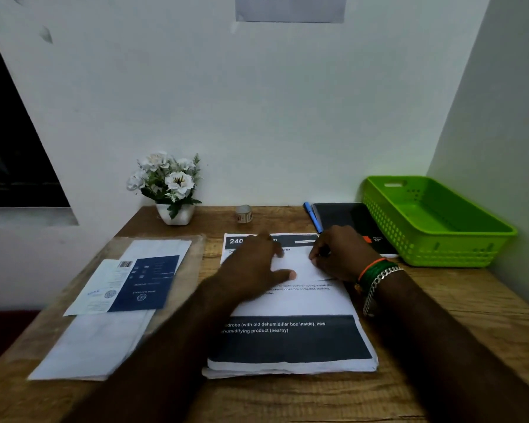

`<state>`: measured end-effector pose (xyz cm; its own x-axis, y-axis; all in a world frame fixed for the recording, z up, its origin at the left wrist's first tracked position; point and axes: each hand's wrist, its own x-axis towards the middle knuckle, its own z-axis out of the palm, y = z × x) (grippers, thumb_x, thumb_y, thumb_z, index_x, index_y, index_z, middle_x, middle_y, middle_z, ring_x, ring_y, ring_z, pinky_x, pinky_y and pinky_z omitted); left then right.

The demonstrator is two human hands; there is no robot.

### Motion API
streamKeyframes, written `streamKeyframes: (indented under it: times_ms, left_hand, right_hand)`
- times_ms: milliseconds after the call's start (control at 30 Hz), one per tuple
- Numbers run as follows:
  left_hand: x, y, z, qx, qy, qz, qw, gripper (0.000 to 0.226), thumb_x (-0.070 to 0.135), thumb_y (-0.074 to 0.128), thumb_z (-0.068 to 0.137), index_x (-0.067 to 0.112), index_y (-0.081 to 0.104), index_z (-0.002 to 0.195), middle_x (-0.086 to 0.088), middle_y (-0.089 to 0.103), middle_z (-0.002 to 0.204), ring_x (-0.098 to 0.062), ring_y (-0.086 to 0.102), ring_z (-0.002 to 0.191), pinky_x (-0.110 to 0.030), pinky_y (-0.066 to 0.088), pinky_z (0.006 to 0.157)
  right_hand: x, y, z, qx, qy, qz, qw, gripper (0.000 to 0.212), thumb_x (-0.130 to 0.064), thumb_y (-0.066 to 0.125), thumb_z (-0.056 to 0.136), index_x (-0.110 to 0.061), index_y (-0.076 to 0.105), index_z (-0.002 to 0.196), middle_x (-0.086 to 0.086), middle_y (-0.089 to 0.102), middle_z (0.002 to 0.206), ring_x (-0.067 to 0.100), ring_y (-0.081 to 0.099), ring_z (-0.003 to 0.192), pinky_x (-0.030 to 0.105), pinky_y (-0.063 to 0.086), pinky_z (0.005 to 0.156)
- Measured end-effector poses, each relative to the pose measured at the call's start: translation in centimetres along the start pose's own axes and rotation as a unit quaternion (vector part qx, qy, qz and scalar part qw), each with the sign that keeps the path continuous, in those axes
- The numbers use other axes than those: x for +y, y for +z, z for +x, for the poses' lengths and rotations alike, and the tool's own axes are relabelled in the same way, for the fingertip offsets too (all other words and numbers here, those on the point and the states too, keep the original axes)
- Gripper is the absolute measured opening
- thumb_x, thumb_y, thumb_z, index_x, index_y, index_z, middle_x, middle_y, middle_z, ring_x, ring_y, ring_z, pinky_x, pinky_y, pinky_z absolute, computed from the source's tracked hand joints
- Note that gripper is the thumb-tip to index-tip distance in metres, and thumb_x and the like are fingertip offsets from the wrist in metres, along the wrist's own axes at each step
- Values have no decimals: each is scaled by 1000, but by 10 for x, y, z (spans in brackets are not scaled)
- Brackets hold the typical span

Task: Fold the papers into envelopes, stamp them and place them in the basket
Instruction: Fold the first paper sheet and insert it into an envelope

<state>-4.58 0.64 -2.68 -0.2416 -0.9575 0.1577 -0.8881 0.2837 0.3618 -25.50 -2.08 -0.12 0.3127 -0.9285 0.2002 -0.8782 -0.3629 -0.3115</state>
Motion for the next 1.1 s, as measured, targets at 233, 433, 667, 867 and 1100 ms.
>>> streamKeyframes:
  times_ms: [233, 433, 667, 867, 1100]
  left_hand:
    - [-1, -7, -2, -8, -71, 55, 996, 72, 73, 69, 77, 29, 56, 132, 1, 46, 140, -23, 42, 133, -43, 42, 108]
    - [-9, -13, -2, -5, -94, 58, 994, 65, 72, 67, 80, 28, 55, 125, 0, 45, 142, -26, 39, 132, -44, 39, 106]
    - [-11, -14, -1, 46, -59, 16, 997, 34, 50, 73, 86, 33, 53, 109, 4, 52, 127, -24, 44, 123, -44, 37, 105]
    - [-12, -11, 3, 53, -104, -10, 993, 11, 39, 63, 96, 35, 52, 97, 8, 60, 117, -22, 51, 121, -50, 37, 106]
    - [3, -12, 3, 144, -61, 7, 988, 9, 46, 57, 97, 38, 57, 100, 19, 61, 107, -15, 53, 119, -48, 29, 102]
  right_hand:
    - [-1, -2, -3, -1, 4, 0, 1000, 11, -17, 75, 82, -23, 81, 90, -2, 76, 95, 16, 70, 94, 19, 47, 79]
    - [0, 2, 0, 9, -5, 4, 1000, 11, -15, 73, 80, -22, 81, 84, -2, 76, 89, 18, 70, 88, 21, 48, 78]
    - [0, 19, 7, 50, -50, 52, 996, 19, -31, 75, 83, -22, 74, 99, -7, 65, 93, 10, 57, 86, 24, 44, 80]
    - [-6, 26, 11, 69, -67, 94, 991, 4, -23, 71, 84, -23, 74, 88, -7, 69, 80, 15, 64, 79, 34, 53, 78]
    - [-10, 27, 13, 88, -87, 163, 979, 5, -18, 71, 87, -18, 69, 82, -5, 67, 83, 16, 62, 81, 34, 50, 77]
